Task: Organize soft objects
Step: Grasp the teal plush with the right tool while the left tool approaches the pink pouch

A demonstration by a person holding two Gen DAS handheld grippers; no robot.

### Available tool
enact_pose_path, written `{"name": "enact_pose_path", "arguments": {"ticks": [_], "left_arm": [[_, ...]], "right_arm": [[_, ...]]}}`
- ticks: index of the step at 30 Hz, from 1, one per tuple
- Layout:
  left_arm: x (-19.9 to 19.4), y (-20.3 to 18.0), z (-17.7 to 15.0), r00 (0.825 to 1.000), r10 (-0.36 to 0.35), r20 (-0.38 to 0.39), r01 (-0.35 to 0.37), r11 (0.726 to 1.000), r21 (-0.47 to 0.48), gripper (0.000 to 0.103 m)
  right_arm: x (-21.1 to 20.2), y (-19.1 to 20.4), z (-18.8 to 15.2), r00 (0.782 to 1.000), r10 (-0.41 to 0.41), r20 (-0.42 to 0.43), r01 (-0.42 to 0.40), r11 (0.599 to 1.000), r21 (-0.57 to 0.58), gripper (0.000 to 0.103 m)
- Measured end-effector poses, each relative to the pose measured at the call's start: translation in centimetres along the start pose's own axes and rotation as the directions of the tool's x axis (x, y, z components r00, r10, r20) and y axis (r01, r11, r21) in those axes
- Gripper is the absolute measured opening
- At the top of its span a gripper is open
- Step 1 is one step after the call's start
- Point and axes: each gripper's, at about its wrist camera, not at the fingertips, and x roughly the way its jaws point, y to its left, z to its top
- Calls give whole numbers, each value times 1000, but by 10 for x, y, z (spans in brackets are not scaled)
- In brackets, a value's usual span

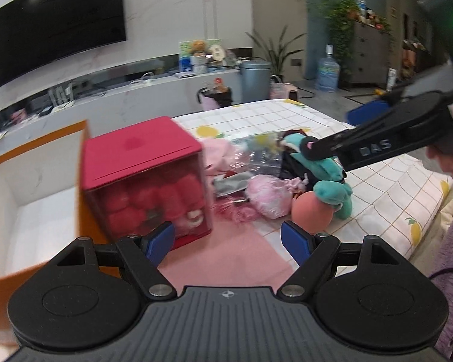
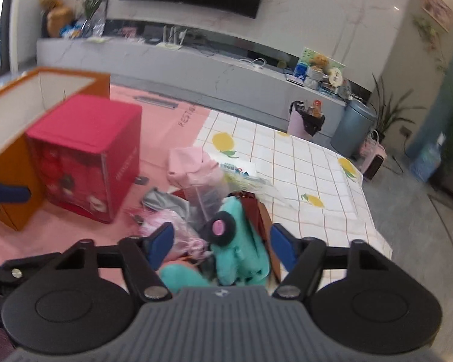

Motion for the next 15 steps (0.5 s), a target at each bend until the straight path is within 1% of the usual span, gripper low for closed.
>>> {"name": "enact_pose_path", "arguments": {"ticks": [1,2,4,6,8,9,10,11,12,14,15], "left_arm": [[6,-3,1,1000,-8,4,8,1000,13,94],[12,-7,1,1000,-15,8,15,999,29,94],[26,-13,3,999,-32,10,31,996,78,94],[40,-21,3,998,-53,20,51,992,117,94],[51,-25,4,994,-100,41,94,986,141,94],[56,-27,4,992,-119,48,111,982,153,94],[61,-29,4,990,-132,48,123,979,166,94],[65,-31,5,991,-131,39,122,976,179,94],[70,-34,5,992,-126,31,118,975,190,94],[77,-36,5,990,-136,27,128,971,200,94],[79,-37,5,989,-143,24,136,970,201,94]], "right_arm": [[8,-2,0,1000,15,-21,-16,1000,-11,52],[16,-4,-1,999,37,-41,-37,999,-16,48],[31,-7,-3,993,85,-82,-86,996,-13,32],[41,-9,-7,990,97,-104,-98,995,-3,28],[48,-11,-9,987,112,-113,-111,994,19,28],[50,-12,-9,988,106,-113,-104,994,27,32],[52,-11,-10,990,87,-114,-85,996,25,39],[52,-10,-10,992,60,-111,-58,998,17,44],[52,-9,-10,994,35,-104,-34,999,9,53],[54,-11,-12,995,29,-92,-29,1000,6,54],[57,-11,-12,995,27,-95,-26,1000,11,58]]}}
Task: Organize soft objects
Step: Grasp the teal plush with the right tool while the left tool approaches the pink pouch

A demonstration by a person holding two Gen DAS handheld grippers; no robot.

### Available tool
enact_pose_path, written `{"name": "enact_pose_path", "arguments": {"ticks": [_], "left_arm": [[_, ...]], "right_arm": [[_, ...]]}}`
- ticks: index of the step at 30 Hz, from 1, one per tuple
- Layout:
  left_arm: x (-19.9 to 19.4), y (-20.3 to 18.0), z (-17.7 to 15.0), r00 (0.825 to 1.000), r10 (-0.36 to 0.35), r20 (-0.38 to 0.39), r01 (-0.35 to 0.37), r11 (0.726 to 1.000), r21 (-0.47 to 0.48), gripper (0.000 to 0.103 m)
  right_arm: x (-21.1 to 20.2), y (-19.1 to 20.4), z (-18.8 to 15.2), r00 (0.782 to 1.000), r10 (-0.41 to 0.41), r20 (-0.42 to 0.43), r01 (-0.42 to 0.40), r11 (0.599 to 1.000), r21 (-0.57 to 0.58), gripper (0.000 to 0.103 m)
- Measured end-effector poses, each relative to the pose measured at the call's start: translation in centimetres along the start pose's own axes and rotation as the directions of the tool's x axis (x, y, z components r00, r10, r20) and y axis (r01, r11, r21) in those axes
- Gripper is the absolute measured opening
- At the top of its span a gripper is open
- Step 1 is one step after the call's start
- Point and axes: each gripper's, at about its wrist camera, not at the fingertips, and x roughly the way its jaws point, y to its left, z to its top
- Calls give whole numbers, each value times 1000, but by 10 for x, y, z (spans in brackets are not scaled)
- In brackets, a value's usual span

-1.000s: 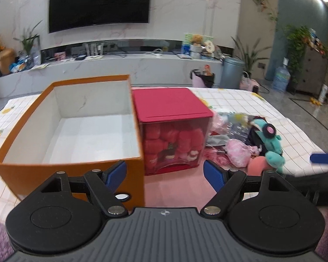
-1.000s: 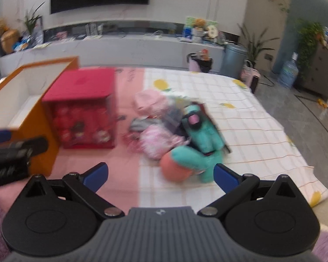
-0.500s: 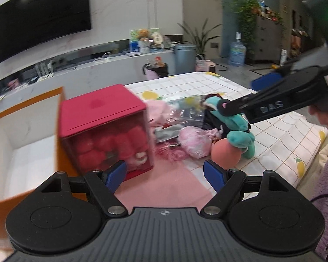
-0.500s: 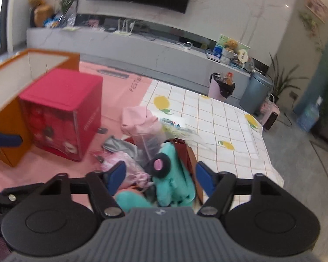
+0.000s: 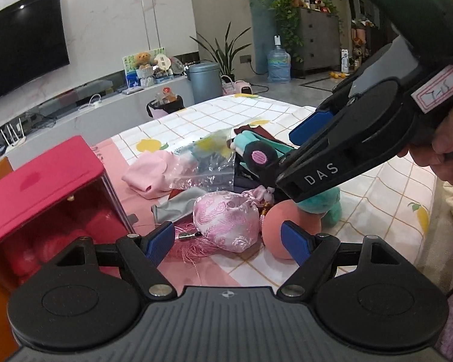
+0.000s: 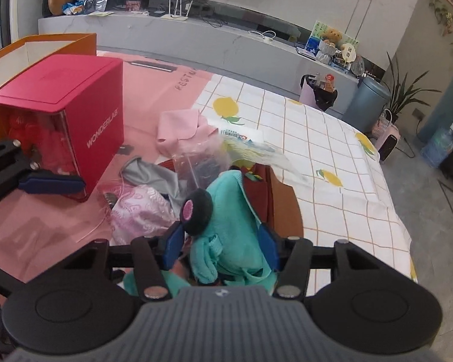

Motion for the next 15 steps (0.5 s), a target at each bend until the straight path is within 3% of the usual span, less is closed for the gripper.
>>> {"name": "enact_pose_path", "arguments": {"ticks": [1,3,8,10,15], "left_arm": [[3,1,0,1000,-2,-4,2,1000,-3,94],[9,3,0,1000,-9,-9,9,1000,-23,94],[8,12,1,1000,-23,6,24,998,-62,93],[4,15,1,999,-33,5,33,997,-75,93],[-4,20,-2,999,-36,12,37,995,-97,93]], "right_arm": [[4,1,1,1000,-15,-8,15,1000,0,68],[11,4,2,998,-60,-31,59,998,-9,77],[16,5,3,1000,-22,-16,22,1000,0,74],[16,-2,3,1000,5,-26,-5,1000,26,33],[3,-20,-2,999,35,0,-35,993,115,24]]}}
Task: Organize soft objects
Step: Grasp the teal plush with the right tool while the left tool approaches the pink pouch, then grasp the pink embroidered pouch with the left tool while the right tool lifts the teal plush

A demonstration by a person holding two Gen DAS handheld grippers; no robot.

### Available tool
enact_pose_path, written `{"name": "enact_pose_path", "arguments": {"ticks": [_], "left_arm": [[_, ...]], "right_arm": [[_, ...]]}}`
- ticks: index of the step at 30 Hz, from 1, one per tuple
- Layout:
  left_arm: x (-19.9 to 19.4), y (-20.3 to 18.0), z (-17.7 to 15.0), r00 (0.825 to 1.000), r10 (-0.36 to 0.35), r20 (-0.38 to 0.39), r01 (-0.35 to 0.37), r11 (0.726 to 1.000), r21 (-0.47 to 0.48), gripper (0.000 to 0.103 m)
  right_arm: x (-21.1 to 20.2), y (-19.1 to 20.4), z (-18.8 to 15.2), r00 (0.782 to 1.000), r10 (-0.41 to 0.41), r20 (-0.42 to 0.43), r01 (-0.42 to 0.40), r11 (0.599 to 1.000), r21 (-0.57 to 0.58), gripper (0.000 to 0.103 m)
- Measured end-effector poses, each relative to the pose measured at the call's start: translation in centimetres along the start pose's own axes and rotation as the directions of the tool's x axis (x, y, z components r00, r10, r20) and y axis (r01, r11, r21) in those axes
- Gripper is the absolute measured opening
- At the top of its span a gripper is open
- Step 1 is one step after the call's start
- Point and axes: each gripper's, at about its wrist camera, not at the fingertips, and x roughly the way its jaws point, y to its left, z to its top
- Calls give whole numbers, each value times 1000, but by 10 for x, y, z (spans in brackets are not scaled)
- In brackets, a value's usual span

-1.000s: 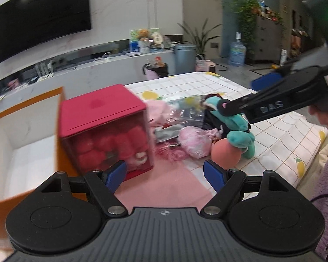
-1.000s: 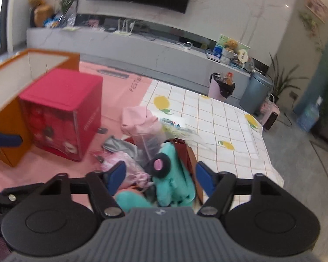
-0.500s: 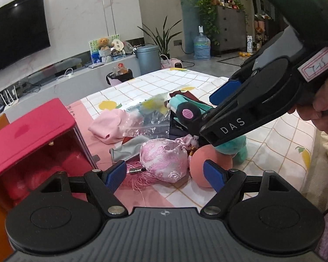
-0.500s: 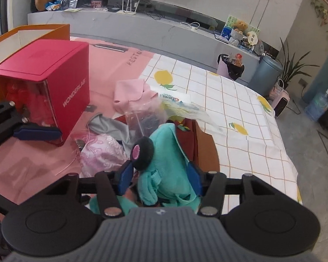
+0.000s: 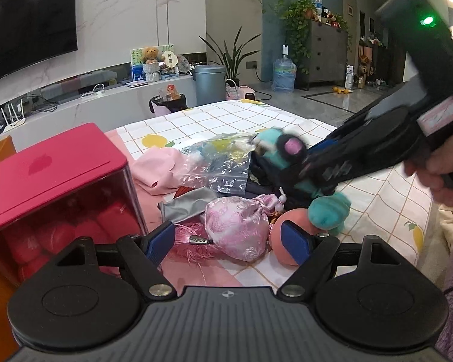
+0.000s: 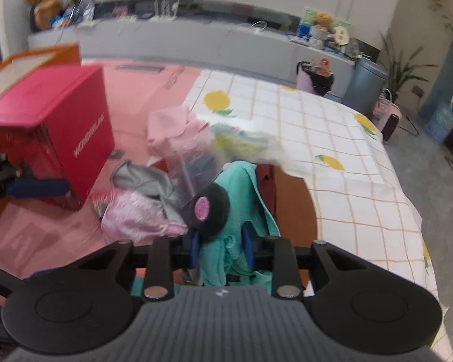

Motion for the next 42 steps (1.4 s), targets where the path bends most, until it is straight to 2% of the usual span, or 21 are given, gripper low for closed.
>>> {"name": "enact_pose_path", "arguments": {"ticks": [5,8,9,11,12,13,15,16,20,24,26,33,38,40,42], "left_arm": [[-1,6,-4,1000,-3,-22,2,1000,-30,93],[-2,12,-5,999,-9,-34,7,999,-48,93],[-2,13,-5,999,-14,-35,12,999,-48,93],[-1,15,-4,999,-29,-36,27,999,-47,91],[1,16,-3,998,-40,-42,38,998,-50,88],[4,17,-4,997,-57,-54,53,997,-57,88],[7,21,-6,994,-87,-73,80,993,-84,88],[9,23,-7,993,-93,-76,85,991,-101,88],[14,23,-5,994,-93,-66,85,990,-113,88],[24,22,-2,995,-82,-63,73,988,-135,88],[28,23,-2,994,-89,-64,79,986,-148,87],[35,23,1,992,-122,-36,115,980,-162,89],[41,16,2,994,-110,-21,104,976,-193,90],[48,16,3,993,-107,-44,93,966,-240,82],[51,25,0,991,-114,-66,85,936,-342,60]], "right_arm": [[-29,-34,-3,995,89,45,-96,978,184,21],[-44,-65,-10,978,202,56,-209,915,346,21],[-46,-73,-13,975,217,43,-217,904,369,21],[-43,-89,-20,982,190,-8,-169,891,421,21],[-40,-99,-24,984,175,-25,-144,875,463,21],[-39,-108,-27,982,186,-16,-154,856,494,21],[-37,-116,-29,975,222,-7,-189,845,501,23],[-34,-116,-29,975,221,-9,-187,847,498,28],[-17,-115,-31,981,184,-67,-125,850,511,39],[-12,-120,-34,974,226,-24,-179,824,538,38],[-13,-121,-35,977,212,-33,-164,837,522,27],[-23,-105,-27,987,159,-30,-132,899,418,26],[-24,-103,-26,988,152,-26,-129,908,398,26],[-23,-104,-26,988,152,-27,-129,906,402,26],[-23,-104,-27,988,152,-25,-129,905,406,26]]}}
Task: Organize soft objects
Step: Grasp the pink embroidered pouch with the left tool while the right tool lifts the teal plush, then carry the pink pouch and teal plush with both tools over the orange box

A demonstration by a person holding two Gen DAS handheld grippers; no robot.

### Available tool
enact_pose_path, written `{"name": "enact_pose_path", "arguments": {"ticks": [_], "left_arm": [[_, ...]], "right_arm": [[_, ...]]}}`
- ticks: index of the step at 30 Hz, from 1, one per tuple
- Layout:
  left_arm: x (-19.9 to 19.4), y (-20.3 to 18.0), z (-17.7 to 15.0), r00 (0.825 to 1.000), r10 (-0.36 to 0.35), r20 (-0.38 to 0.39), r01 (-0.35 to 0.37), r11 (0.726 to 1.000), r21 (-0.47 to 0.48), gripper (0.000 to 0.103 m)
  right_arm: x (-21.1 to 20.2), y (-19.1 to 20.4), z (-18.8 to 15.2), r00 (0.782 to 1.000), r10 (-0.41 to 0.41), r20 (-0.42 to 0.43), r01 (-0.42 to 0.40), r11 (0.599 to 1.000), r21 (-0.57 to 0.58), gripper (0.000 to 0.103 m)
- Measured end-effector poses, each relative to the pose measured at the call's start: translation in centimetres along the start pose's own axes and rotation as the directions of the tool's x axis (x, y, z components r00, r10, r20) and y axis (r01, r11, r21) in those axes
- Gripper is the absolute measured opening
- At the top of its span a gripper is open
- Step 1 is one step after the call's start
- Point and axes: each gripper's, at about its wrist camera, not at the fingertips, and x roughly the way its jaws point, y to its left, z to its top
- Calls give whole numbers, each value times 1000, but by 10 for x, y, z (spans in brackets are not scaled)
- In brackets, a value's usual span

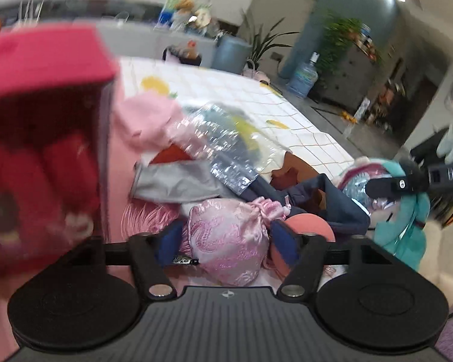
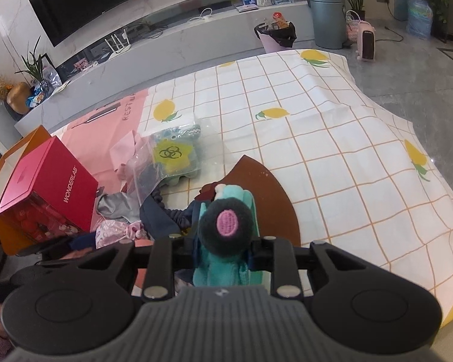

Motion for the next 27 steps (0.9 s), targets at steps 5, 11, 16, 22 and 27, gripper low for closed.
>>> {"name": "enact_pose_path", "arguments": {"ticks": [5,11,16,22,27], "left_arm": [[-9,11,-2,1000,-19,-23,19,1000,-3,52],[-46,20,0,998,-64,22,66,994,-83,51],[-70,24,9,995,-80,56,87,987,-133,51],[-89,26,18,993,-74,97,86,988,-130,51],[-99,23,27,989,-66,136,83,988,-129,51]], "right_arm": [[0,0,0,1000,-5,8,5,1000,4,26],[-9,0,-2,998,-21,54,20,1000,3,25],[-21,3,-2,994,-43,105,44,999,-6,23],[-41,12,-4,989,-23,145,29,999,-37,23],[-58,18,-7,983,-59,175,68,997,-47,23]]}}
